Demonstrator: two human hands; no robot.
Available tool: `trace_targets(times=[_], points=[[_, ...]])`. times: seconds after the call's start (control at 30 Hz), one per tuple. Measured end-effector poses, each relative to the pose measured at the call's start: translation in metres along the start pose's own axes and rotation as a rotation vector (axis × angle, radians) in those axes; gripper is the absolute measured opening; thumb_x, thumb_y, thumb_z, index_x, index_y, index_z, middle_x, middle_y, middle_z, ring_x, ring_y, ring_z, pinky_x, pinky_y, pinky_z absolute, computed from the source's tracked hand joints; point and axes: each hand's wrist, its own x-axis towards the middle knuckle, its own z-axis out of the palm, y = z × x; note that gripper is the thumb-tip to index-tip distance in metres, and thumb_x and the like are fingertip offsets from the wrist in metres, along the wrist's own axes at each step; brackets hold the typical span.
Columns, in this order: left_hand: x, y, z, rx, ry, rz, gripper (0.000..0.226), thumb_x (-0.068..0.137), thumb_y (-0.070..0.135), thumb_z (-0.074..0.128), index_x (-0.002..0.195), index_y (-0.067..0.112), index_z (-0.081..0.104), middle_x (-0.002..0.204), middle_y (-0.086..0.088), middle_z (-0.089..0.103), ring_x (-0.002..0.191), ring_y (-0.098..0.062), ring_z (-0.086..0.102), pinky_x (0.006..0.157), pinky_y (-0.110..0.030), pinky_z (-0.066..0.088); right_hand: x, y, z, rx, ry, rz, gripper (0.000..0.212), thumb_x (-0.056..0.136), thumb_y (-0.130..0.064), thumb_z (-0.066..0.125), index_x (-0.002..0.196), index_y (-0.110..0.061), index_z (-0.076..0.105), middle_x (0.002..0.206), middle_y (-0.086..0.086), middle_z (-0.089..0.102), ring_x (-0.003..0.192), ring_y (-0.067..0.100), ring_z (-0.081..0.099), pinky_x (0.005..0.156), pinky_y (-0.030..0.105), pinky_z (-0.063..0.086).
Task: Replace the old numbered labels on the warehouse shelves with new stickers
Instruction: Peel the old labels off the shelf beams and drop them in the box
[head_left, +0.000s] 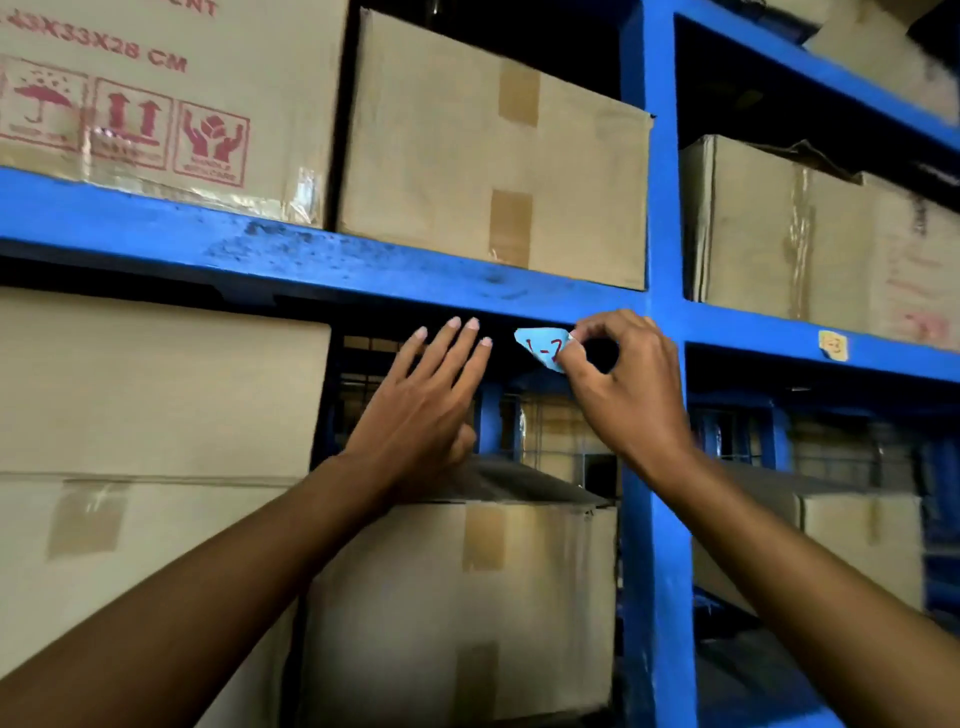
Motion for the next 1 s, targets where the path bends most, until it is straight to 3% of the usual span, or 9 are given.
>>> trace_targets(times=[0.1,0.17,0.27,0.4,0.67,0.87,1.0], points=[[0.0,0.067,0.01,-0.075,-0.036,0.051,0.082,0.068,0.038,0.058,0.139,0.004,0.035,0.147,-0.018,0.039,0.136,-0.031,0.038,0.11,-0.048,0.032,-0.033,0.048,-0.032,-0.032,-0.068,0.068,0.008,0.079,-0.02,0.06,0.08,-0.014,0.065,0.089,0.003,0.068,0.09,0.02,0.057,0.078,0.03,0.041],[-0.002,0.116,0.018,-0.114,-0.041,0.081,0.076,0.072,0.038,0.05,0.138,0.004,0.034,0.145,-0.018,0.042,0.135,-0.031,0.041,0.108,-0.048,0.034,-0.055,0.079,-0.054,-0.067,-0.115,0.095,0.009,0.08,-0.018,0.06,0.08,-0.012,0.066,0.087,0.005,0.068,0.088,0.022,0.056,0.074,0.026,0.035],[-0.005,0.183,0.033,-0.16,-0.077,0.155,0.071,0.074,0.035,0.033,0.136,0.003,0.038,0.145,-0.017,0.043,0.135,-0.03,0.039,0.112,-0.05,0.031,-0.082,0.121,-0.081,-0.129,-0.201,0.15,0.01,0.08,-0.017,0.06,0.084,-0.01,0.066,0.089,0.008,0.068,0.09,0.025,0.057,0.078,0.032,0.037],[-0.02,0.252,0.059,-0.119,-0.162,0.143,0.06,0.083,0.027,0.031,0.136,0.002,0.042,0.147,-0.017,0.039,0.139,-0.031,0.033,0.108,-0.05,0.023,-0.119,0.167,-0.11,-0.166,-0.308,0.21,0.014,0.082,-0.014,0.059,0.092,-0.01,0.068,0.096,0.01,0.069,0.096,0.028,0.058,0.084,0.037,0.045],[-0.086,0.323,0.075,-0.083,-0.223,0.03,0.062,0.093,0.034,0.026,0.143,-0.002,0.023,0.152,-0.021,0.022,0.143,-0.033,0.019,0.114,-0.049,0.017,-0.213,0.223,-0.117,-0.077,-0.53,0.485,0.019,0.081,-0.012,0.057,0.095,-0.012,0.07,0.1,0.009,0.072,0.095,0.025,0.063,0.081,0.036,0.052],[-0.171,0.38,0.076,-0.125,-0.344,0.097,0.062,0.092,0.031,0.027,0.144,-0.002,0.018,0.153,-0.02,0.02,0.144,-0.031,0.018,0.115,-0.048,0.013,-0.328,0.24,-0.119,0.093,-0.541,0.754,0.017,0.081,-0.009,0.057,0.09,-0.009,0.071,0.093,0.011,0.073,0.086,0.023,0.066,0.078,0.041,0.054],[-0.231,0.414,0.074,-0.177,-0.515,0.15,0.064,0.091,0.03,0.032,0.144,-0.002,0.017,0.154,-0.02,0.017,0.145,-0.031,0.015,0.115,-0.048,0.008,-0.418,0.25,-0.124,0.088,-0.629,0.926,0.014,0.077,-0.009,0.062,0.086,-0.01,0.072,0.088,0.01,0.074,0.082,0.024,0.066,0.076,0.041,0.054]])
